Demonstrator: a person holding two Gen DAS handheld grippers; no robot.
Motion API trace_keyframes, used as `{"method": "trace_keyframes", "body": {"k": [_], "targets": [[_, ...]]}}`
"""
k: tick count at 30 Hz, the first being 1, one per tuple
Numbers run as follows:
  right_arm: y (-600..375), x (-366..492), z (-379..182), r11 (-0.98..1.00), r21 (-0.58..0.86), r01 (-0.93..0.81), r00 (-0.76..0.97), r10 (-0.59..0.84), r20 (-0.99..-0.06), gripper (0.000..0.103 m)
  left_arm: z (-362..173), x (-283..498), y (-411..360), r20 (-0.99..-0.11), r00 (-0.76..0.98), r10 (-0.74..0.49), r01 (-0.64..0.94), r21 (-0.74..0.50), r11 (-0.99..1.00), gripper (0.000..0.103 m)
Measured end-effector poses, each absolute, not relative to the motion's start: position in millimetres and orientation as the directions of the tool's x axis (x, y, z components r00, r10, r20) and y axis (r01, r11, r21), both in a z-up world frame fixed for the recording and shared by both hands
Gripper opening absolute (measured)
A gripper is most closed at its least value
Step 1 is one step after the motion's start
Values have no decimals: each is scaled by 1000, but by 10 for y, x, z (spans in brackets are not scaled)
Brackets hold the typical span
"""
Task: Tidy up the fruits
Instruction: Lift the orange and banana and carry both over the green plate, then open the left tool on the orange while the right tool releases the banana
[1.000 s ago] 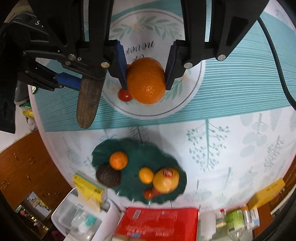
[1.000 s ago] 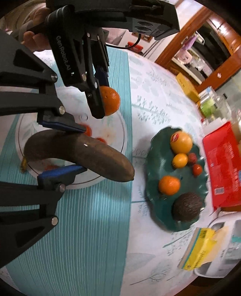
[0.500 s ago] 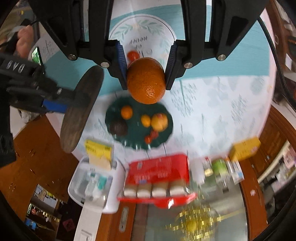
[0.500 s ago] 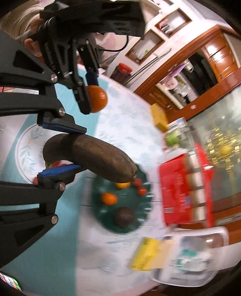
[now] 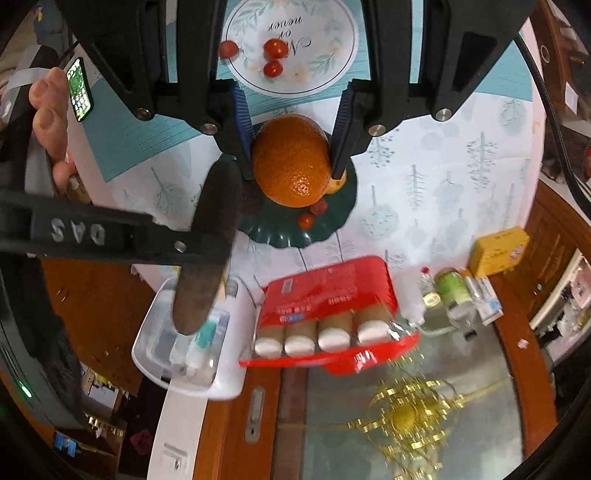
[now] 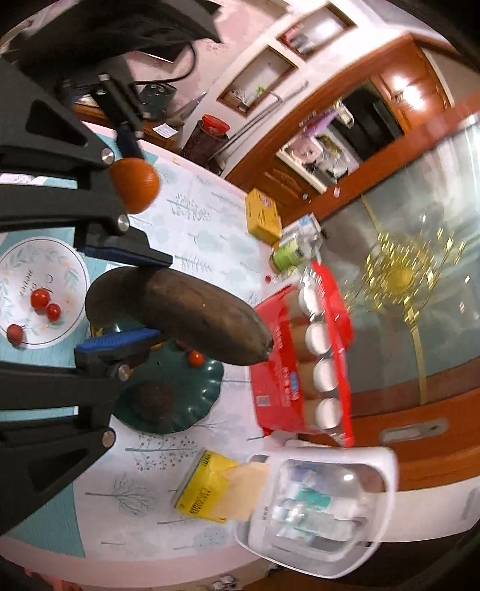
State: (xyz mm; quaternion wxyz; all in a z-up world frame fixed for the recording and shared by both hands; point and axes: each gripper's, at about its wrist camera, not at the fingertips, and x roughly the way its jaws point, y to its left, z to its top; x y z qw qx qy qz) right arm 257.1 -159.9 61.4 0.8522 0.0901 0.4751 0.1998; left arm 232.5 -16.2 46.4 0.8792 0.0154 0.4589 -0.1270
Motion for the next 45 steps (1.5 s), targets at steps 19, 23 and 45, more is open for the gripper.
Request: {"method": "trace_keyframes", "body": {"k": [19, 23, 45], "targets": [[-1503, 3577, -1079, 918, 379, -115, 199, 396, -897, 35, -1259, 3168, -296, -905, 341, -253, 183, -200, 963, 38], [-1449, 3597, -1095, 928, 341, -150, 236, 369, -899, 36, -1295, 3195, -256, -902, 351, -251, 173, -201, 964, 43], [-1420, 2979, -732, 957, 114, -265, 430, 224, -875, 37, -889, 2702, -282, -876, 445, -185, 206, -101, 973, 76]]}}
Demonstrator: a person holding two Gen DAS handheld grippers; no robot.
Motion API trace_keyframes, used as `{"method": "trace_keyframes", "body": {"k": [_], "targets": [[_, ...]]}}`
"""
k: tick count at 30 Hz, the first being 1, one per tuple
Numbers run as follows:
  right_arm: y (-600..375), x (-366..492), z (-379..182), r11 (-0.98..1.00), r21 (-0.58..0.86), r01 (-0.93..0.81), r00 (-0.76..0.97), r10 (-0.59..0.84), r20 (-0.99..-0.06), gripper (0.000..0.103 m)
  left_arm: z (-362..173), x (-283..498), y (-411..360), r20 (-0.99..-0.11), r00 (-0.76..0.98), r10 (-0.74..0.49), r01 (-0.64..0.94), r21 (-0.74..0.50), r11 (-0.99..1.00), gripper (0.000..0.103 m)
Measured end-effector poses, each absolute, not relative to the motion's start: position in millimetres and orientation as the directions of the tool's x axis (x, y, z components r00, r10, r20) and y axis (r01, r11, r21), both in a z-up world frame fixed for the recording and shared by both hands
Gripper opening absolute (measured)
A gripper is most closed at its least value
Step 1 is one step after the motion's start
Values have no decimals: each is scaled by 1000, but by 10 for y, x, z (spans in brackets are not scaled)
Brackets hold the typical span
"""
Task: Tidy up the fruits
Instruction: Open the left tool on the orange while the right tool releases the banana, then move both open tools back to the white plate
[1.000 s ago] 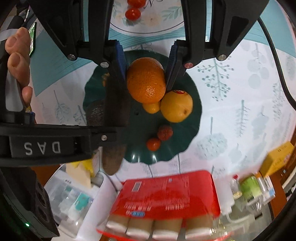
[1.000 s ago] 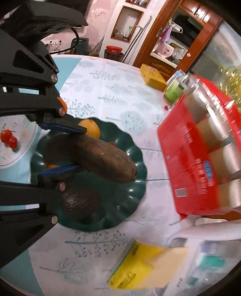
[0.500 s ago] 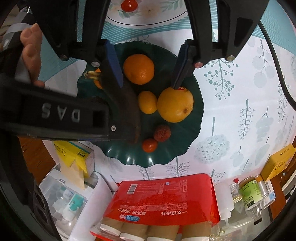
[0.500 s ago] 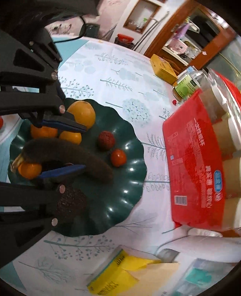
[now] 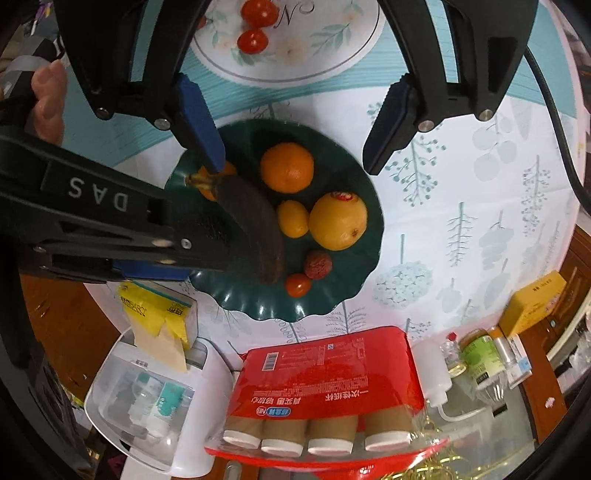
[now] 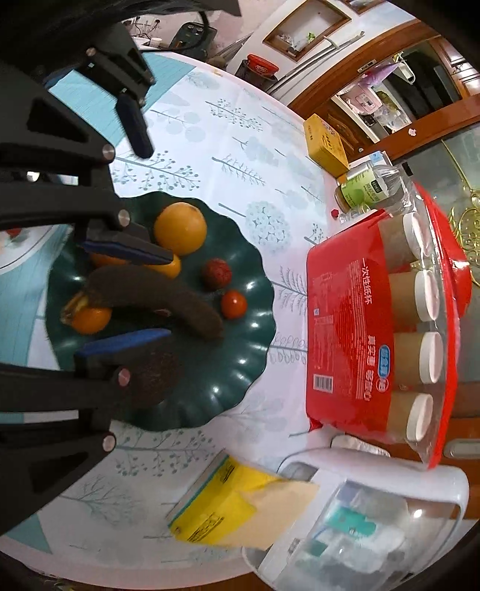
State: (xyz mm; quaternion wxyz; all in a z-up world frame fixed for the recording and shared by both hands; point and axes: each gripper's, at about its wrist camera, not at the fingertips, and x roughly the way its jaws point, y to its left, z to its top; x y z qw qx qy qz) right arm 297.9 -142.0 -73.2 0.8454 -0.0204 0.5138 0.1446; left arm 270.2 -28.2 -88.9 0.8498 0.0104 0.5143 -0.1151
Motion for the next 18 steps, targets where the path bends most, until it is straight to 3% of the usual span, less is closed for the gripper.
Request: {"method": "trace_keyframes", "body": {"k": [18], "targets": [[-1727, 2027, -367, 958, 148, -246, 477, 252, -842, 37, -371, 1873, -234, -828, 547, -123, 208, -8, 978, 83]]}}
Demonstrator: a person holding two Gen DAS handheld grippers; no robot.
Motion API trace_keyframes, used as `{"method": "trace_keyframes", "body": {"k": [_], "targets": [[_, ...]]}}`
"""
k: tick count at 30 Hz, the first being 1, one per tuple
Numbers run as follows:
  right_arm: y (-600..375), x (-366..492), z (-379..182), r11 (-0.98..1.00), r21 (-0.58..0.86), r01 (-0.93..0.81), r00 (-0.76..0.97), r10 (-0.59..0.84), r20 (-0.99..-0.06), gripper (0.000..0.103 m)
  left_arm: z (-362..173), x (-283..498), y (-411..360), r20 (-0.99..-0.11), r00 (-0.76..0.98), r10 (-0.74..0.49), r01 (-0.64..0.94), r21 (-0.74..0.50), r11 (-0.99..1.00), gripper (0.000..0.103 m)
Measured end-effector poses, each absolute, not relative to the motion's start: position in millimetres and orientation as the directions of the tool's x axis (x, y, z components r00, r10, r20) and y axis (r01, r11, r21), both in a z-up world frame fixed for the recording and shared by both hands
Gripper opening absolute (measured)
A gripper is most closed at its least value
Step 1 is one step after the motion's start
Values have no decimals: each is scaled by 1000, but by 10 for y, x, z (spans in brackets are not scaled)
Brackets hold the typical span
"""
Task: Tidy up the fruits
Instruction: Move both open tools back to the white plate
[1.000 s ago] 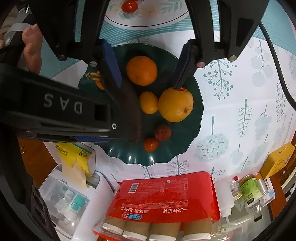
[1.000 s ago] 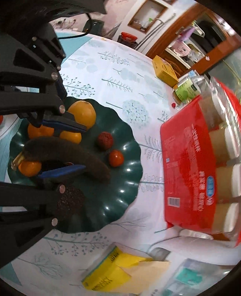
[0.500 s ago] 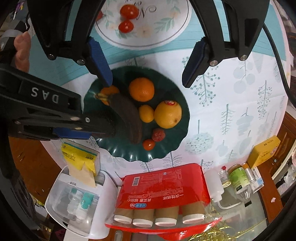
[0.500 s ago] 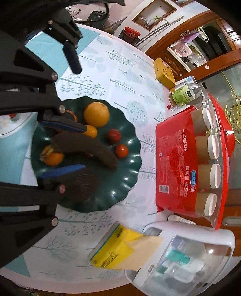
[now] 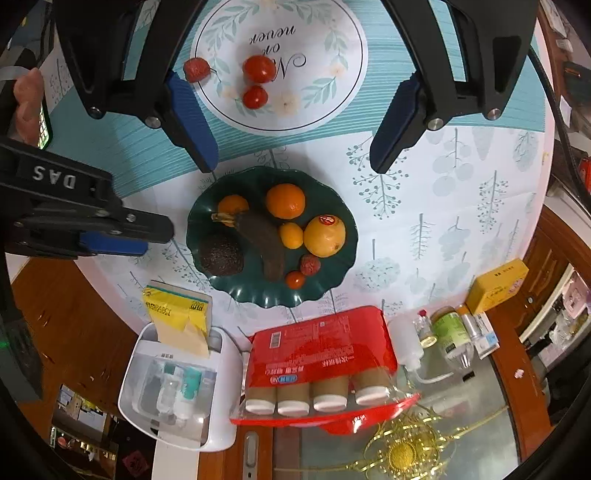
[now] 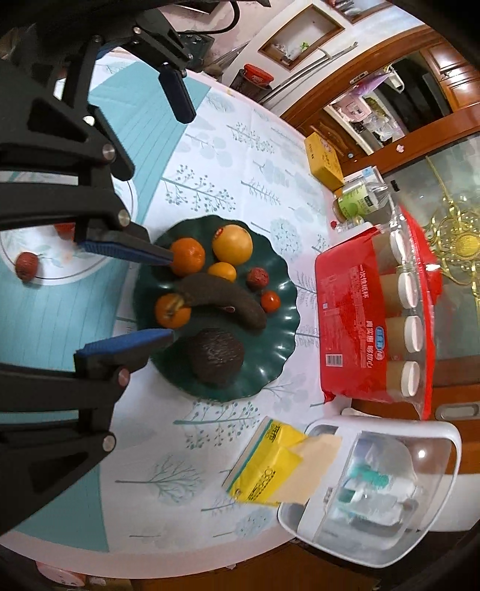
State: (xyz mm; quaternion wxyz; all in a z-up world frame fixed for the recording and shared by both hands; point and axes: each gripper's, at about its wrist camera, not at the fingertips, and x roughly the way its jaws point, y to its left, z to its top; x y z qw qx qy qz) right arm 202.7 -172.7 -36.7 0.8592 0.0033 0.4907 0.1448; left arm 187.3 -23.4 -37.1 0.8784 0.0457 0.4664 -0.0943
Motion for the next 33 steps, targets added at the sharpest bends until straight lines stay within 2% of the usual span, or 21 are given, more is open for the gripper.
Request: {"method": "trace_keyframes", "body": {"k": [4, 8, 15, 33], "targets": [[-1791, 1827, -245, 955, 162, -248, 492, 268, -828, 37, -266, 1722, -194, -813, 572, -111, 197, 5, 980, 84], [-1875, 1602, -146, 952, 172, -253, 511, 283, -812, 37, -173, 1551, -84, -794, 600, -97, 167, 6, 986, 89], [-1990, 1291, -189, 948, 186, -259, 520, 299, -800, 43, -210, 1318, 65, -794, 603, -83, 119, -14, 993, 89], [-1867, 718, -1025, 930, 133, -344, 468, 292, -834, 43, -1200, 1062, -259, -880, 465, -97, 169, -19, 985, 89]]}}
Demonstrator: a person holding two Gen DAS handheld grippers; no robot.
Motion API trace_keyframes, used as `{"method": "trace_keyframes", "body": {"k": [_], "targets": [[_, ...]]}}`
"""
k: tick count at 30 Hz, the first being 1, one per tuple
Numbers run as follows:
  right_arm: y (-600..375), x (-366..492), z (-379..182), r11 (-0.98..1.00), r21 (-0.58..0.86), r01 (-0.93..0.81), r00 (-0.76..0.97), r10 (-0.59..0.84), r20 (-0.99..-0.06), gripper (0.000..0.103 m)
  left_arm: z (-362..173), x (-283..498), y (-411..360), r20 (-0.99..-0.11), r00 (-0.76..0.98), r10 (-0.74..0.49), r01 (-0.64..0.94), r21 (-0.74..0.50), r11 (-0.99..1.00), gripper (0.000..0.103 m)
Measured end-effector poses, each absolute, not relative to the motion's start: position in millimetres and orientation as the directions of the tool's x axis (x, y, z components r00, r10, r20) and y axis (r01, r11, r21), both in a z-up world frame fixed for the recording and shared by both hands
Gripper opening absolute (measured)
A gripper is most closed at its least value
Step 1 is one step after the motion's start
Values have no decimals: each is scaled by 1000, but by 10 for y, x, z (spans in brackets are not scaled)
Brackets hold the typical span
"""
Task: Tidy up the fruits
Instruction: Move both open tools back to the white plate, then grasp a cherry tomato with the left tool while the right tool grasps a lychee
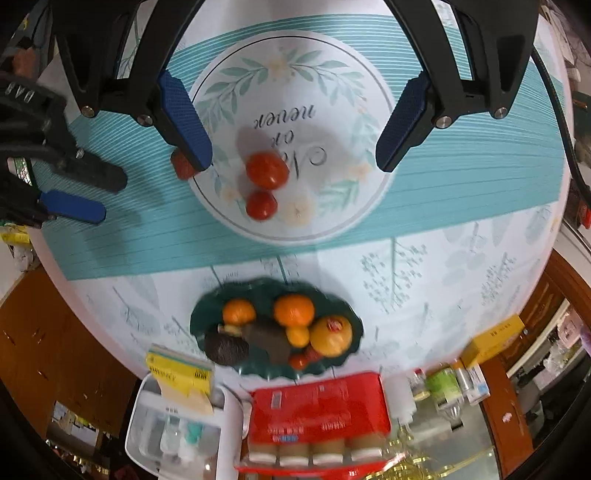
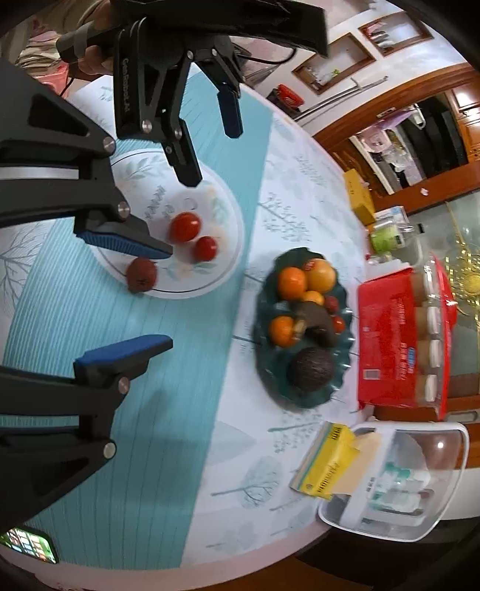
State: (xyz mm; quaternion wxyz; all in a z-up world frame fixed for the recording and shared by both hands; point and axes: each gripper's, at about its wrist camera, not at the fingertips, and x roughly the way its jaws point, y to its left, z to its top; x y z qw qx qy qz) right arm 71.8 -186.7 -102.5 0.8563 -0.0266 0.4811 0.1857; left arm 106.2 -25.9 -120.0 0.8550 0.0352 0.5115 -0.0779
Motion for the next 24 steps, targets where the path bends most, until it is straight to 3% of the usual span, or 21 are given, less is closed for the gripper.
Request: {"method": "trace_keyframes", "body": {"k": [15, 24], "targets": [[-1652, 629, -1563, 912, 145, -385, 402, 307, -863, 43, -1643, 1226, -303, -899, 412, -149, 132, -103, 986, 89], [-1548, 691, -1623, 911, 120, -394, 429, 297, -853, 43, -1739, 1282, -366, -899, 405, -169, 136, -123, 983, 81]]}}
